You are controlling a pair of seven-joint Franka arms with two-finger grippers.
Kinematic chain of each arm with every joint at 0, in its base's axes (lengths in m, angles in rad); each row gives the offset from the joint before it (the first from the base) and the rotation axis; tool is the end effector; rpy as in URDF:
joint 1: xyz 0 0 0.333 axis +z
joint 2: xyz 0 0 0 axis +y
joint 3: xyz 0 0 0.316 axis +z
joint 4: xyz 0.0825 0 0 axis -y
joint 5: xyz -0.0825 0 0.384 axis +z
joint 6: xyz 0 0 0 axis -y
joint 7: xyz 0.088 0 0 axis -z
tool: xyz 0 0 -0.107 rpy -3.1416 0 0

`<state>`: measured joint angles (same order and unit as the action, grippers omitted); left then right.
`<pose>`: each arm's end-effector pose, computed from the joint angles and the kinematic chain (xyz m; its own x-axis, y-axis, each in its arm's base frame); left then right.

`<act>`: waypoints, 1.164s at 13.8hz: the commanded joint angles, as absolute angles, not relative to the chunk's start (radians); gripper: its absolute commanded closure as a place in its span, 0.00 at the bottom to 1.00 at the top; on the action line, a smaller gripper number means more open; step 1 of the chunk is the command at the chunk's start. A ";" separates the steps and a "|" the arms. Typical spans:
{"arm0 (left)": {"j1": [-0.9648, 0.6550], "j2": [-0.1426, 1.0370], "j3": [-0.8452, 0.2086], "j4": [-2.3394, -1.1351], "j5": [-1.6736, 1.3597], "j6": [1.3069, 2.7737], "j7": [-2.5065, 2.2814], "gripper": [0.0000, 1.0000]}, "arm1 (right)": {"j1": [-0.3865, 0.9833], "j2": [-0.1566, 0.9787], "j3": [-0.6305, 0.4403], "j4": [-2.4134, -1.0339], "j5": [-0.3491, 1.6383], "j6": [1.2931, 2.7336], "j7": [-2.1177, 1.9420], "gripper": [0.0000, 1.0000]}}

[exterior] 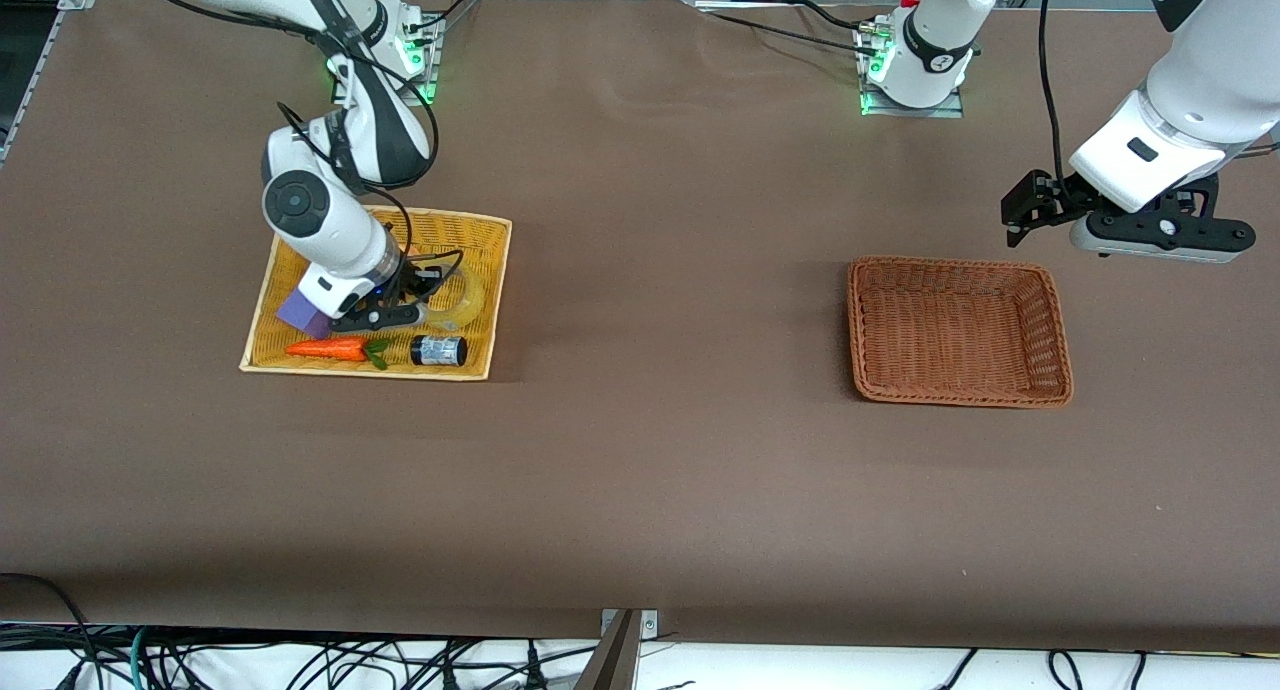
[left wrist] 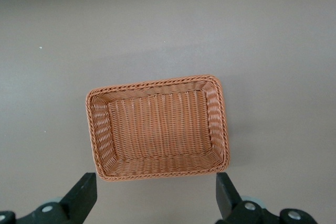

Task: Transfer tape with both arms
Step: 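Lift the tape roll and carry it to the table middle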

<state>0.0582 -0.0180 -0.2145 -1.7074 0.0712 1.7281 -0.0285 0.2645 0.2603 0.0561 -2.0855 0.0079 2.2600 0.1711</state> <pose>0.5541 -0.0817 0.5834 0.9895 -0.1386 0.0399 -0.1354 -0.9881 -0.0733 0.5426 0.1799 0.2935 0.9860 0.1421 -0.0876 0.1422 -0.9898 -0.0052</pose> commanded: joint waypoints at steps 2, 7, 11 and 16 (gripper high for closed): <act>0.057 -0.005 -0.221 -1.680 0.051 1.717 -0.014 0.00 | 0.329 0.287 0.101 -1.766 0.017 1.947 0.234 1.00; 0.058 -0.005 -0.221 -1.680 0.051 1.715 -0.014 0.00 | 0.553 0.420 0.103 -1.586 0.017 1.927 0.571 1.00; 0.058 -0.005 -0.221 -1.680 0.051 1.715 -0.014 0.00 | 0.727 0.638 0.103 -1.430 0.014 2.099 0.860 1.00; 0.060 -0.005 -0.221 -1.681 0.051 1.715 -0.014 0.00 | 0.839 0.827 0.091 -1.361 -0.008 2.310 1.032 1.00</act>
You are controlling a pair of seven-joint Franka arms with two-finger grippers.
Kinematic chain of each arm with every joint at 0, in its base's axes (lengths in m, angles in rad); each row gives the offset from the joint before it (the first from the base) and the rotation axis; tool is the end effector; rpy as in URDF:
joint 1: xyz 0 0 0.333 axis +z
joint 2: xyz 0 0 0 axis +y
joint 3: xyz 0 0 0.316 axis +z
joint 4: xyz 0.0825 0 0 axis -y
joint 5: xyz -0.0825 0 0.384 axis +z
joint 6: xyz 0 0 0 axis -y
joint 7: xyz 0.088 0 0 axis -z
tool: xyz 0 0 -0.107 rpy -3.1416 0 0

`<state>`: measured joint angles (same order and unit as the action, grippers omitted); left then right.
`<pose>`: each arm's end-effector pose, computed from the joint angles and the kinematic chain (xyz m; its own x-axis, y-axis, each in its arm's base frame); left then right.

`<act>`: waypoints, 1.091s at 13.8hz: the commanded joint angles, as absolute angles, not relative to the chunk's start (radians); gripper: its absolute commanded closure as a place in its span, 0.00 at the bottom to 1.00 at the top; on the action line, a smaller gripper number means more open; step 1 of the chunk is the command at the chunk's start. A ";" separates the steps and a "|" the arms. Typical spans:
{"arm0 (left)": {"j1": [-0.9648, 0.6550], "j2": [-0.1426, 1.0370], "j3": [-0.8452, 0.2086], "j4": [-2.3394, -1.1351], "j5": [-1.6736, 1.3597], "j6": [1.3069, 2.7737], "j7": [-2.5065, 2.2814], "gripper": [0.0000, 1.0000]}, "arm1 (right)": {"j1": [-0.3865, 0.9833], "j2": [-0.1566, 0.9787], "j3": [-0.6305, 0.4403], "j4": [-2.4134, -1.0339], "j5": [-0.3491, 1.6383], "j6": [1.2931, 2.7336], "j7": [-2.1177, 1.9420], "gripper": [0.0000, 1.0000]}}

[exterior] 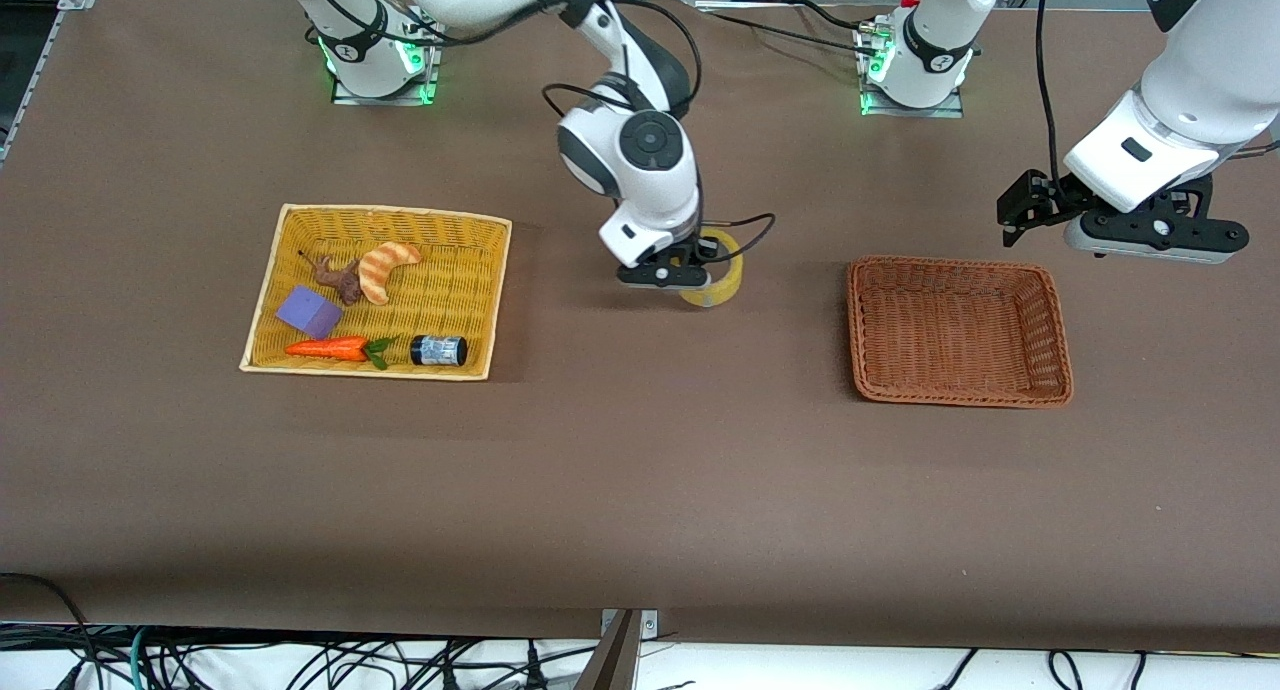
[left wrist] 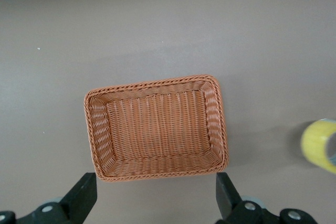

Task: Transfer tape with both arms
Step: 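Lift the tape roll and carry it to the table middle, then lower the tape roll onto the table and open the right gripper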

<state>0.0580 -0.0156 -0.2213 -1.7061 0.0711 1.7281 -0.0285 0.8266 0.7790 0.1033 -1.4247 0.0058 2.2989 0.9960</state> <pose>0.5542 -0.0856 0.5827 0.9886 -0.1455 0.0389 -0.1424 -0.9871 -0.0729 0.4529 0.5817 0.2434 0.9947 -0.1020 -0.0119 -0.1027 -0.9870 -0.1235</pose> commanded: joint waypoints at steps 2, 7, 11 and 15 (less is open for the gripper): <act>0.060 -0.005 -0.221 -1.680 0.051 1.715 -0.014 0.00 | 0.841 0.830 0.089 -1.362 -0.014 2.310 1.034 1.00; 0.060 -0.005 -0.221 -1.680 0.051 1.715 -0.014 0.00 | 0.847 0.868 0.089 -1.362 -0.067 2.345 1.043 0.46; 0.060 -0.005 -0.221 -1.681 0.049 1.715 -0.014 0.00 | 0.828 0.826 0.066 -1.361 -0.060 2.283 1.025 0.00; 0.060 -0.005 -0.221 -1.680 0.049 1.715 -0.014 0.00 | 0.691 0.694 0.072 -1.247 -0.054 1.934 0.829 0.00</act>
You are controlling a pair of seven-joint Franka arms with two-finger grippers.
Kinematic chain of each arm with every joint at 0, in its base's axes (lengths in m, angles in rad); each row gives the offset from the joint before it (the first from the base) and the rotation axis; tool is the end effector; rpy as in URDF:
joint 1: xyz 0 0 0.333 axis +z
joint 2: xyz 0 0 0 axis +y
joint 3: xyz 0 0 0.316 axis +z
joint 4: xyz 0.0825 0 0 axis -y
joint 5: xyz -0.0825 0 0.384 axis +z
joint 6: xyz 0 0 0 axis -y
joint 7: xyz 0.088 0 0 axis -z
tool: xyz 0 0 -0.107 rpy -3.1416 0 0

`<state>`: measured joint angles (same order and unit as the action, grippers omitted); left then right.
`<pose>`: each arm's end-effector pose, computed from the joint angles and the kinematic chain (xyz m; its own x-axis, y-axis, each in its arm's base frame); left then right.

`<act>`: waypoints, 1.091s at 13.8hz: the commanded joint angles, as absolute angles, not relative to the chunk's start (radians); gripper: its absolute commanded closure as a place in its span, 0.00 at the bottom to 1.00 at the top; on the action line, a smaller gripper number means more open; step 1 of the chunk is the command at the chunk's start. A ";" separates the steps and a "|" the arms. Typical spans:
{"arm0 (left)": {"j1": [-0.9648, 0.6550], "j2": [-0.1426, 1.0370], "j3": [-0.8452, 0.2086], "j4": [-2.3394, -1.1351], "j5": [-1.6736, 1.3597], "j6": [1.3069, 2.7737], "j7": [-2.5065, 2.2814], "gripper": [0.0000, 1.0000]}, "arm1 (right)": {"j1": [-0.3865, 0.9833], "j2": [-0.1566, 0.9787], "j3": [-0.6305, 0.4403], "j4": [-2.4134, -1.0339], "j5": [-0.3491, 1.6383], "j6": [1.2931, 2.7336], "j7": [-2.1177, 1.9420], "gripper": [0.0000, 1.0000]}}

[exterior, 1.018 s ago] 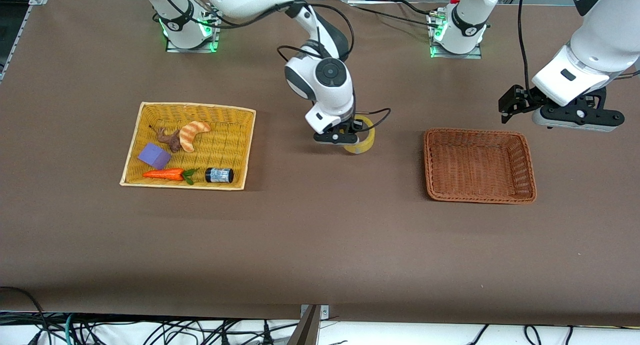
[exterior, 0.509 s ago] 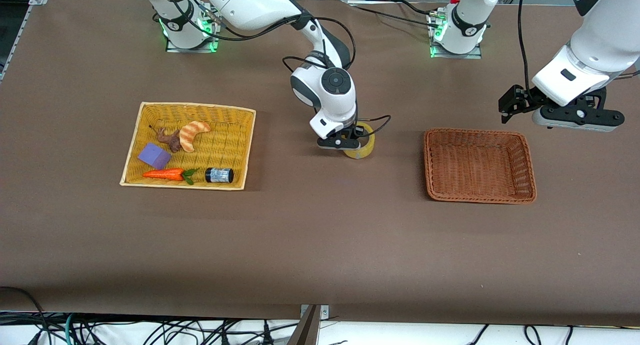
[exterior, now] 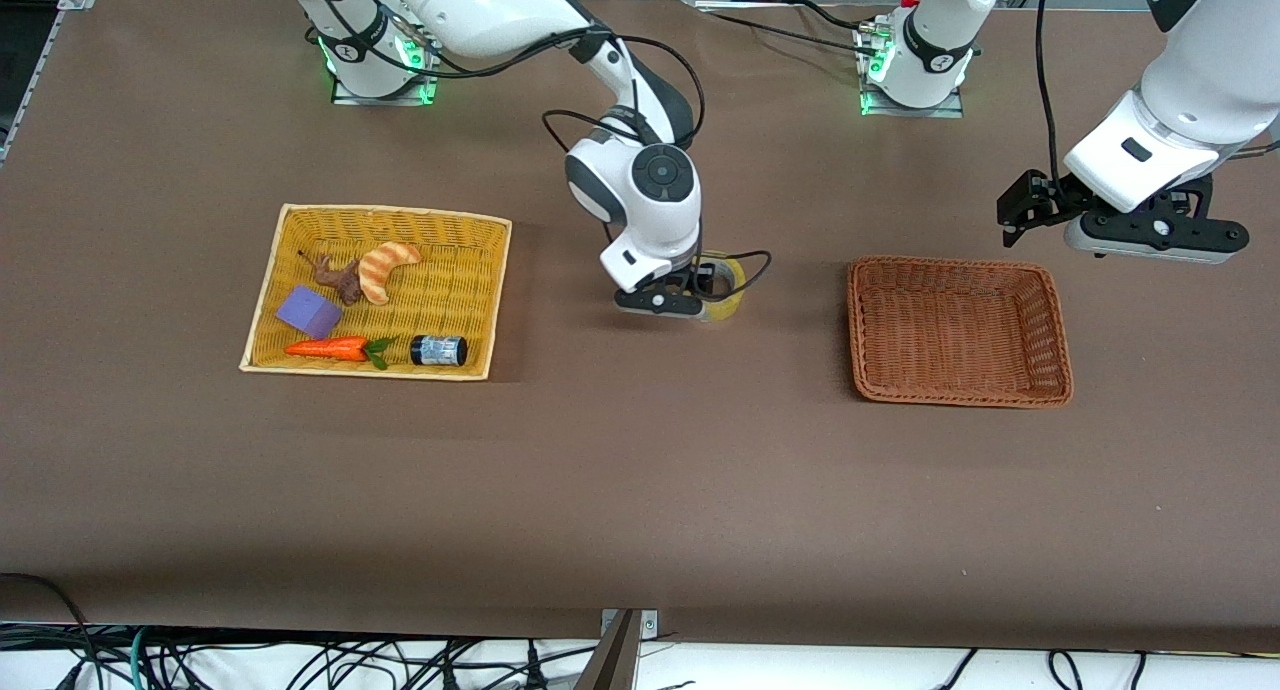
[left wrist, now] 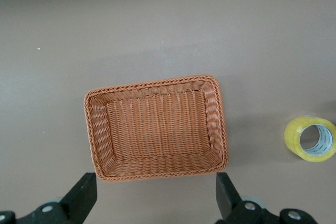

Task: Transfer tape with both arms
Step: 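Lower the tape roll onto the table and open the right gripper, then withdraw the right gripper while the left gripper reaches toward the tape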

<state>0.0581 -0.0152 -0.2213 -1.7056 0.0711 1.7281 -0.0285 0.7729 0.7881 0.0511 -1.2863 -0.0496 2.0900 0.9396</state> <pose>0.5544 -0.0855 0.5827 0.9886 -0.1454 0.0390 -0.1423 -0.9871 -0.0728 0.5167 0.5410 0.2792 0.9942 -0.1065 0.0156 -0.1064 -0.9943 -0.0091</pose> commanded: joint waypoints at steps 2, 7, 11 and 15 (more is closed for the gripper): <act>0.064 -0.005 -0.218 -1.680 0.034 1.715 -0.014 0.00 | 0.626 0.587 0.063 -1.255 -0.051 1.847 0.682 0.00; 0.043 0.081 -0.267 -1.680 0.020 1.663 -0.012 0.00 | 0.459 0.306 -0.020 -1.352 0.049 1.574 0.288 0.00; -0.061 0.181 -0.279 -1.680 -0.092 1.615 -0.003 0.00 | 0.281 0.004 -0.002 -1.674 0.045 1.609 0.152 0.00; -0.187 0.366 -0.279 -1.686 -0.115 1.739 -0.003 0.00 | 0.118 -0.060 0.106 -1.729 0.003 1.623 0.149 0.00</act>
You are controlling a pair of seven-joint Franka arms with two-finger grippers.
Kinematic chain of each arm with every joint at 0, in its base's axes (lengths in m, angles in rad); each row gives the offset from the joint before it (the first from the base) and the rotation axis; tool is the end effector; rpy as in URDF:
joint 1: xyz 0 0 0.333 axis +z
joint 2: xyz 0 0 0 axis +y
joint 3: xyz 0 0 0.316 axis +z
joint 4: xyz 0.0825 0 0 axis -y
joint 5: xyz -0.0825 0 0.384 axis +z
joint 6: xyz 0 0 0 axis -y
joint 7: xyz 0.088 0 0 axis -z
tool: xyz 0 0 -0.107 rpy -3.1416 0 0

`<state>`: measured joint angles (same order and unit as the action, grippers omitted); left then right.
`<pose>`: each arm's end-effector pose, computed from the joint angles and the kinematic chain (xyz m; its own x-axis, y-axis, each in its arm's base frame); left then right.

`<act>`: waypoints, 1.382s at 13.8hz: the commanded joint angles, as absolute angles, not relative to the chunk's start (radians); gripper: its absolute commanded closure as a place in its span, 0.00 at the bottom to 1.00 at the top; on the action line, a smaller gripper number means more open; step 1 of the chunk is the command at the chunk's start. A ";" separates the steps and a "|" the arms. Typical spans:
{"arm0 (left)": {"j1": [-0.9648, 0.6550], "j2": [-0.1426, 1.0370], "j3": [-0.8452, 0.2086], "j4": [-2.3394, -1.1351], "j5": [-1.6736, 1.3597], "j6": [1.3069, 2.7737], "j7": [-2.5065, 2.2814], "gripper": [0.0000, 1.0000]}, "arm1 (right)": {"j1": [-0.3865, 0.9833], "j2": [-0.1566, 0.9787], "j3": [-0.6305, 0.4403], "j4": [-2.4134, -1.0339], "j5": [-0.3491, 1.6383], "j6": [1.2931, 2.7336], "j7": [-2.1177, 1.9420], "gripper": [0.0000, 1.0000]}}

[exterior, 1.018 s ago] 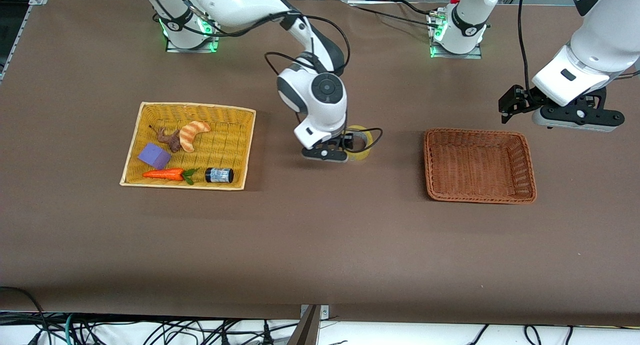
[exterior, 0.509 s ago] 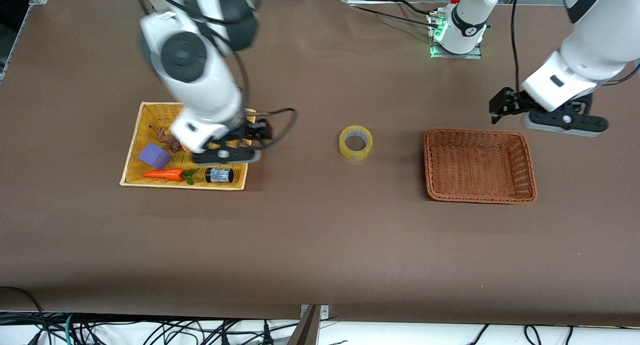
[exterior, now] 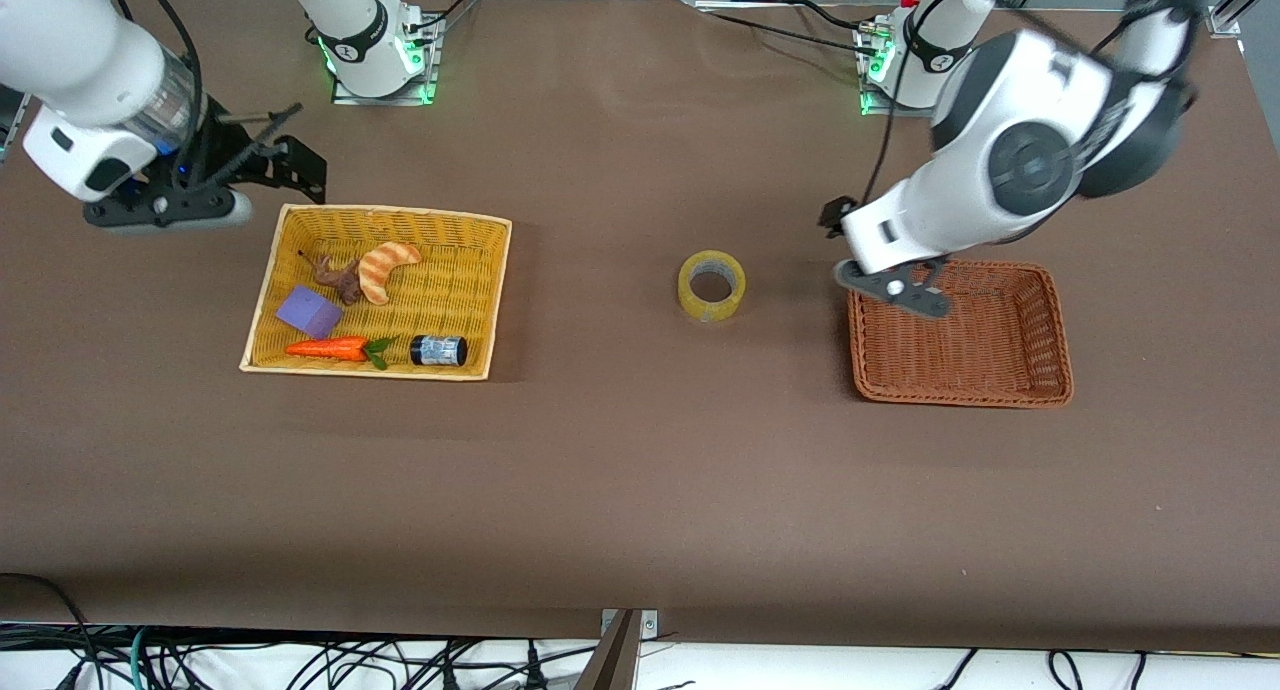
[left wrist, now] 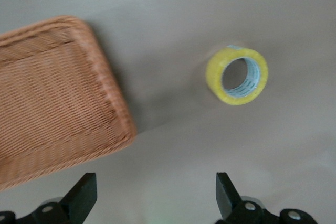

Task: Transfer tape with both arms
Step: 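Withdraw the right gripper while the left gripper reaches toward the tape, then lower the left gripper over the tape roll and grasp it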

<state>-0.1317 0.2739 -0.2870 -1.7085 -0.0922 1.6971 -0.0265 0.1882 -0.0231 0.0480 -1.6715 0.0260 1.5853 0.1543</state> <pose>0.5529 -0.2419 0.4167 0.8886 -0.3663 -0.2759 -0.3354 -0.9295 0.1535 0.5297 0.1306 0.5910 0.9945 0.0809 -0.0662 0.0801 -0.9967 -0.0148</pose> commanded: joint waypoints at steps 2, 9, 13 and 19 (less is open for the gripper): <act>-0.265 0.425 -0.278 -1.697 -0.092 1.839 -0.011 0.00 | 0.085 -0.060 0.138 -1.726 -0.041 1.632 0.120 0.00; -0.353 0.584 -0.278 -1.726 0.066 2.053 -0.005 0.00 | 0.083 -0.048 0.130 -1.706 -0.043 1.632 0.120 0.00; -0.362 0.630 -0.278 -1.810 0.185 2.259 -0.005 0.13 | 0.077 -0.028 0.130 -1.695 -0.045 1.638 0.124 0.00; -0.391 0.644 -0.278 -1.824 0.225 2.313 -0.008 1.00 | 0.075 -0.006 0.095 -1.652 -0.040 1.626 0.117 0.00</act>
<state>-0.3645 0.6612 -0.2836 -1.8206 0.2104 2.3062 -0.0178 0.0907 -0.0195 0.1038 -1.6854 -0.0363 1.6382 0.1373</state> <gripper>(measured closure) 0.573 0.000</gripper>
